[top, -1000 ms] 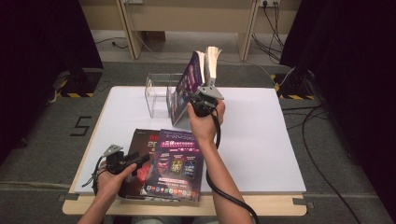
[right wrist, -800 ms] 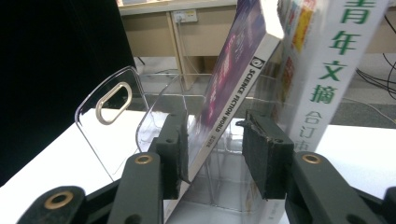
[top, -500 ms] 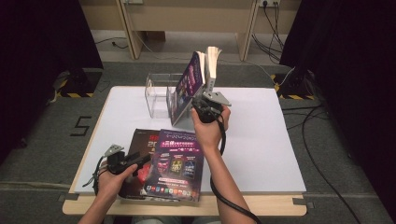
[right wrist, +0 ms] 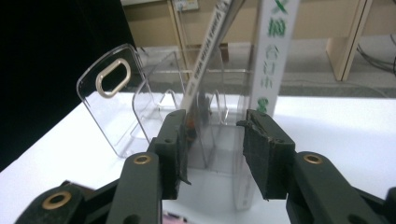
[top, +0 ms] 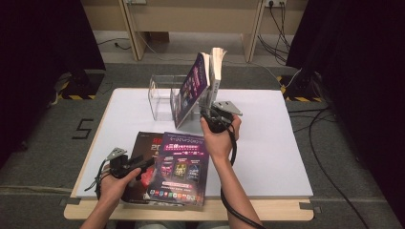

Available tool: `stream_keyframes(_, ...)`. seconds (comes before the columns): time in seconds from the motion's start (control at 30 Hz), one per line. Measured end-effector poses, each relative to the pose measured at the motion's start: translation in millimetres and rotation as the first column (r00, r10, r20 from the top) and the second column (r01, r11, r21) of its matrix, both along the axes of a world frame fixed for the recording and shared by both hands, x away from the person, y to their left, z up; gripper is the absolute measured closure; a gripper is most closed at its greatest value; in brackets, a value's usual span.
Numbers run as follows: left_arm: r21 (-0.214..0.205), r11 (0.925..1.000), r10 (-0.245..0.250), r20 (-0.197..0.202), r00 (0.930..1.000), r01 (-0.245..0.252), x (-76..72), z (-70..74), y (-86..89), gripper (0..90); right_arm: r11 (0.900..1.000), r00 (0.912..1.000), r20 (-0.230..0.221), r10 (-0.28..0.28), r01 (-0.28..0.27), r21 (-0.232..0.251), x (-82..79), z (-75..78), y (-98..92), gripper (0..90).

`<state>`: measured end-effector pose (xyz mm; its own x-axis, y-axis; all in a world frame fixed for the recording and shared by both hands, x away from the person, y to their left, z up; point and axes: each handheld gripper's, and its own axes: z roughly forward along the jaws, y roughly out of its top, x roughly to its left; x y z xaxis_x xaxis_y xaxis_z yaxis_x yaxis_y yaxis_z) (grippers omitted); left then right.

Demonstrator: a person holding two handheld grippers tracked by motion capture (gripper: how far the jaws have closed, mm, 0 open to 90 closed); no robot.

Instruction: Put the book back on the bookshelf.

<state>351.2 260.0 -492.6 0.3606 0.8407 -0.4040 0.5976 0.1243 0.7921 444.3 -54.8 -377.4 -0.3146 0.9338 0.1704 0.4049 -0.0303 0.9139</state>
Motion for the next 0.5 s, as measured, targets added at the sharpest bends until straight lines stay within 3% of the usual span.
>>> stream_keyframes(0.5,0.001,0.9999,-0.012,0.001,0.9999,0.012,0.6,0.9,-3.1,38.0,0.9999,0.9936,-0.113,0.009,-0.009,0.007,-12.9,-30.8,-16.2,59.0)
